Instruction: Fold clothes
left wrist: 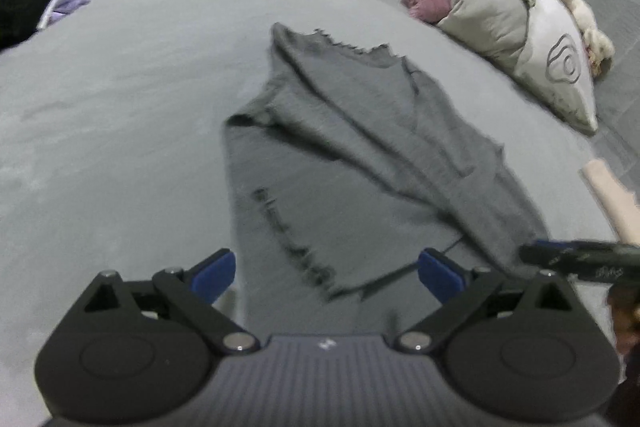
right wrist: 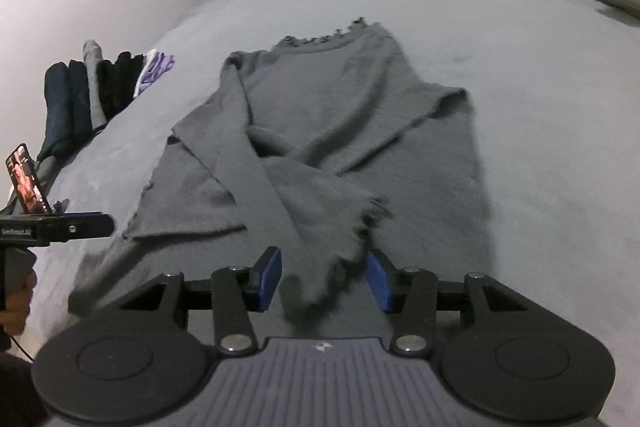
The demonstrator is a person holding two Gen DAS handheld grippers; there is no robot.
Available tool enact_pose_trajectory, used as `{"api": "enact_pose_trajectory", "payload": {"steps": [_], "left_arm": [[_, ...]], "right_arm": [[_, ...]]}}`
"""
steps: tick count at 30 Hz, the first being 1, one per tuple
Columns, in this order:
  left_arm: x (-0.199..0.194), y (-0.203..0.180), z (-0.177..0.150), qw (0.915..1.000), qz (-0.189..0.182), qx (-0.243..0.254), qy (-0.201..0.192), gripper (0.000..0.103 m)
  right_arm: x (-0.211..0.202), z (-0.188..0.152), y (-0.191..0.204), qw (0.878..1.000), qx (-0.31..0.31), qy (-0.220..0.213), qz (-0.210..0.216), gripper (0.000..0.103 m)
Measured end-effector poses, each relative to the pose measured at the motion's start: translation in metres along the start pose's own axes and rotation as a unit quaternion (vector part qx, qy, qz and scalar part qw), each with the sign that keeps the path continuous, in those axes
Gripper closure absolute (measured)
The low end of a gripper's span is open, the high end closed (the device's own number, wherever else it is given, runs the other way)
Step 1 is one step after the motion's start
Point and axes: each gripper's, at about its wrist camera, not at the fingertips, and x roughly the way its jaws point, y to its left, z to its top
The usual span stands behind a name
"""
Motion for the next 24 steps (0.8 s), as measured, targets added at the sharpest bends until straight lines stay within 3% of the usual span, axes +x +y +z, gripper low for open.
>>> {"api": "enact_pose_trajectory", "payload": {"steps": [2,5,11,13,14,15,16,17,19,21,23,24], "left_arm": [[0.004,-0.005,0.006,0.9982,-0.055,-0.024,0.004,0.006],[0.012,-0.007,0.01,0.9889,-0.129,-0.073,0.015,0.006],[0.046,0.003,0.009,0.9575,-0.218,-0.177,0.068,0.005],[0.055,0.009,0.007,0.9455,-0.238,-0.209,0.079,0.007],[0.061,0.014,0.005,0.9359,-0.252,-0.232,0.085,0.016],[0.065,0.019,0.004,0.9278,-0.261,-0.252,0.085,0.047],[0.065,0.023,0.003,0.9227,-0.265,-0.268,0.08,0.066],[0.063,0.026,0.004,0.9248,-0.254,-0.275,0.065,0.093],[0.049,0.032,0.008,0.9397,-0.205,-0.274,0.015,0.096],[0.026,0.039,0.015,0.9551,-0.137,-0.258,-0.051,0.096],[0.009,0.044,0.021,0.9603,-0.089,-0.247,-0.094,0.096],[-0.009,0.05,0.026,0.9603,-0.03,-0.239,-0.141,0.096]], "right_arm": [[0.006,0.004,0.005,1.0,0.001,0.002,0.004,0.094],[0.01,0.008,0.009,1.0,0.01,0.001,0.025,0.097],[0.001,0.015,0.022,0.979,0.045,-0.022,0.196,0.097],[0.0,0.015,0.025,0.972,0.044,-0.023,0.228,0.097],[0.001,0.015,0.027,0.969,0.043,-0.022,0.242,0.097],[0.002,0.014,0.031,0.964,0.043,-0.021,0.261,0.097],[0.004,0.014,0.032,0.963,0.042,-0.019,0.266,0.097],[0.006,0.013,0.034,0.963,0.038,-0.017,0.266,0.096],[0.01,0.013,0.037,0.969,0.025,-0.017,0.244,0.093],[0.013,0.013,0.038,0.98,0.009,-0.027,0.198,0.075],[0.014,0.015,0.039,0.985,-0.006,-0.036,0.17,0.066],[0.017,0.015,0.042,0.987,-0.023,-0.04,0.152,0.063]]}}
